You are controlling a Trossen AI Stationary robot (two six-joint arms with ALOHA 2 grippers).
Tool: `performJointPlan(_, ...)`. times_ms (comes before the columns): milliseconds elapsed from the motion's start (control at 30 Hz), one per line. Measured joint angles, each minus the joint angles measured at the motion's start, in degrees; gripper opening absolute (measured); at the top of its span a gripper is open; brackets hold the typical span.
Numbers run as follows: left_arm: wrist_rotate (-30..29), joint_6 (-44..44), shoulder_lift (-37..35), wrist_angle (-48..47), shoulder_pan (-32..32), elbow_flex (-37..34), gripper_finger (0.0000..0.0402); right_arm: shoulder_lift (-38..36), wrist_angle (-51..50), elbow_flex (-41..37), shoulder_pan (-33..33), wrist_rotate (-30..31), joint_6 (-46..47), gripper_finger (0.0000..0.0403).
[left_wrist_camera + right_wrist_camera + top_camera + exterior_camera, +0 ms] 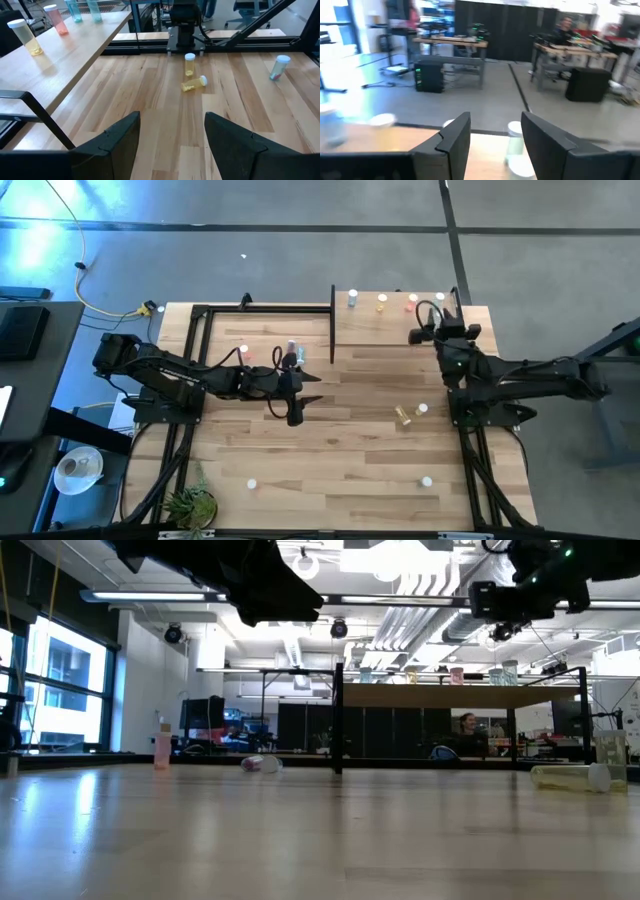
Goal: Pick and place medicine bottles onto shelf by color
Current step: Put the right yellow medicine bottle aligned with the other yellow medicine bottle on the shelf
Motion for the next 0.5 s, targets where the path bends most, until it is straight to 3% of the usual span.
performJointPlan(167,-1.4,2.1,0.0,-0.7,0.0,0.0,0.0213,-0.2,1.2,0.7,8.2,0.0,-7.4,0.0168)
performJointPlan(500,-4.3,2.6,0.0,-1.6,1.0,0.0,0.0213,-0.2,-3.8,3.9,19.9,-5.5,-7.6,0.0168)
